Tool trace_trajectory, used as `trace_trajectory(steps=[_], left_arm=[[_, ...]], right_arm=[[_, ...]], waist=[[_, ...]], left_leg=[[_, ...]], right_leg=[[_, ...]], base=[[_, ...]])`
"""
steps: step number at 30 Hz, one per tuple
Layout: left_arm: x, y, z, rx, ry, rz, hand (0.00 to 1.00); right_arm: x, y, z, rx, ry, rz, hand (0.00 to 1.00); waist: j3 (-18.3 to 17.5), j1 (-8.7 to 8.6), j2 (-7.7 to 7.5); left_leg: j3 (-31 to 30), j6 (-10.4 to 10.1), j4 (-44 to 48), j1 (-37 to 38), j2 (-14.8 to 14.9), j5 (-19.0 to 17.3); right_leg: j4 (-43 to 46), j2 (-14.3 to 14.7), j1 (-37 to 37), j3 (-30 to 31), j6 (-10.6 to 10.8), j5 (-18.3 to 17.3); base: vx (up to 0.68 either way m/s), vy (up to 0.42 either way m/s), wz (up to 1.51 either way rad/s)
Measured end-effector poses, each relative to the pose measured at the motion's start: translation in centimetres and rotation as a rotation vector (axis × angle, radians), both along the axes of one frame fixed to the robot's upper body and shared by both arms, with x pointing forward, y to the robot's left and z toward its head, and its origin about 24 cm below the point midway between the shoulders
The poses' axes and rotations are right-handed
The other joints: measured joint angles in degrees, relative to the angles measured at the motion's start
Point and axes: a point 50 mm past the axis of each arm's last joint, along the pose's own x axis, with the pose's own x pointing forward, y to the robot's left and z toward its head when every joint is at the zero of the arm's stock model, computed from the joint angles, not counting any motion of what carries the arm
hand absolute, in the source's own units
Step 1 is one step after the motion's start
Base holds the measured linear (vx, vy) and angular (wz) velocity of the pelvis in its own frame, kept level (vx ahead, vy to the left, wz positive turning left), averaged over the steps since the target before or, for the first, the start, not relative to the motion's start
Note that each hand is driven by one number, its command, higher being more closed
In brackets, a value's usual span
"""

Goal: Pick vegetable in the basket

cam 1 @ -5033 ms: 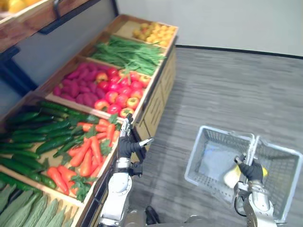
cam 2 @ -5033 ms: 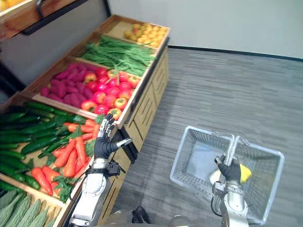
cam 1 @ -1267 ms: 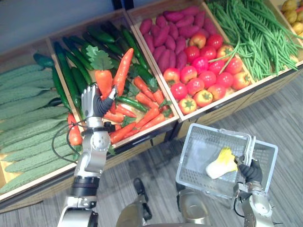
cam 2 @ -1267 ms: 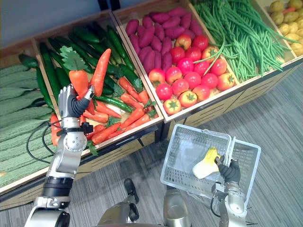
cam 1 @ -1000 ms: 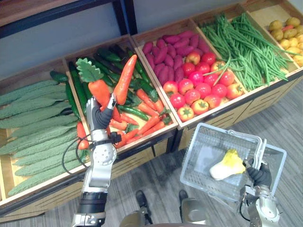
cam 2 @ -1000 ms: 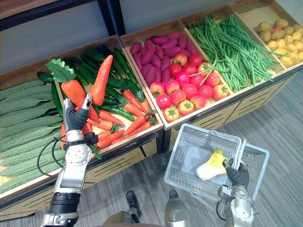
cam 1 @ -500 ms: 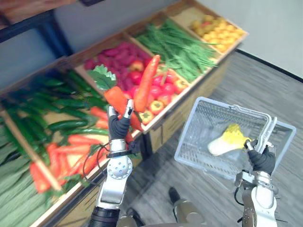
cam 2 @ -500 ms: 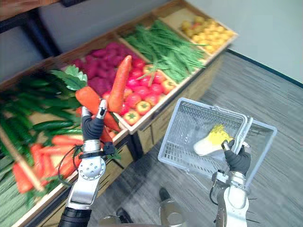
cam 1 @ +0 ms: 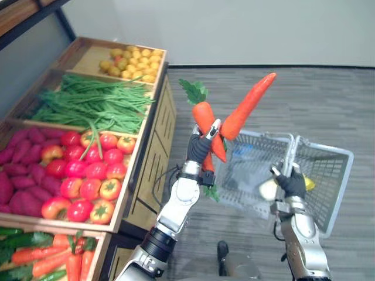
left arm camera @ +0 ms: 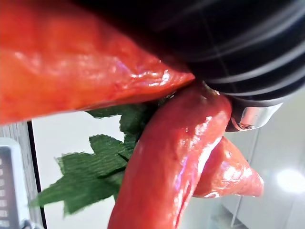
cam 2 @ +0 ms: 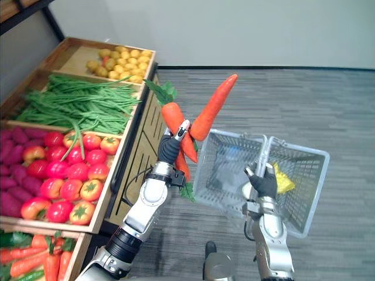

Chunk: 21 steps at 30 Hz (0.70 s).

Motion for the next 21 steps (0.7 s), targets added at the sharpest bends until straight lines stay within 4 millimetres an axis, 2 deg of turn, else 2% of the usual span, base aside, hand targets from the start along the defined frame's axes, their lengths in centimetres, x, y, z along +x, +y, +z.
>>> trace_trajectory(steps=[1,4,6,11,15,17,21], left_arm=[[-0.1,-0.2,-0.4,0.005,0.014,-0.008,1.0],[-0.1,-0.8,-1.5,0.042,0.056,-0.036,1.0],[-0.2,-1.1,-2.5,0.092,0.085,-0.065,1.0],[-0.2,-1.4,-4.1,0.191,0.129,-0.096,1.0],[0.4,-0.2,-5.1,0.283,0.143,-0.061,1.0],[0.8,0.9,-5.7,0.328,0.16,-0.026,1.0],[1.0,1.7,-6.6,0.389,0.18,-0.006,1.0]], right_arm=[[0.0,0.3,-0.2,0.007,0.01,0.019,1.0],[-0.2,0.9,-0.4,0.07,0.015,0.029,1.0],[-0.2,1.3,-0.5,0.125,0.018,0.045,1.0],[-0.6,2.6,-0.8,0.233,0.029,0.13,1.0],[-0.9,3.2,-1.2,0.288,0.043,0.181,1.0],[-1.0,3.8,-1.2,0.31,0.045,0.218,1.0],[-1.4,4.9,-0.7,0.369,0.029,0.287,1.0]], waist=[[-0.4,-0.07,0.91],[-1.0,-1.07,-1.7],[-1.0,-1.71,-2.2],[-1.1,-2.06,-2.26],[-1.1,-2.25,-2.47],[-0.9,-3.39,-2.94],[-1.1,-3.34,-4.56]], left_leg=[[-1.2,-0.5,-3.2,0.4,-0.3,4.0],[1.0,0.8,-8.8,2.8,-3.6,5.1],[2.9,1.7,-13.0,4.8,-5.6,6.0],[5.5,1.7,-15.7,7.3,-6.5,6.1],[6.8,1.7,-17.5,8.5,-6.4,6.1],[6.8,1.7,-17.8,8.4,-6.4,6.0],[7.1,1.7,-18.5,8.4,-6.7,6.0]], right_leg=[[-0.5,0.9,0.4,2.3,1.4,0.0],[-3.5,-2.0,0.6,4.4,3.1,1.4],[-5.1,-3.4,0.6,5.9,4.0,2.0],[-7.0,-3.8,1.2,8.3,4.4,2.3],[-7.8,-3.3,1.2,9.3,4.4,2.3],[-7.9,-3.3,1.1,9.3,4.4,2.3],[-8.1,-3.3,0.5,9.8,4.4,2.3]], base=[[0.12,0.279,-0.99],[0.1,0.187,-0.36],[0.08,0.144,-0.28],[0.1,0.067,-0.26],[0.05,-0.008,-0.15],[0.01,-0.011,-0.02],[-0.02,-0.013,-0.04]])
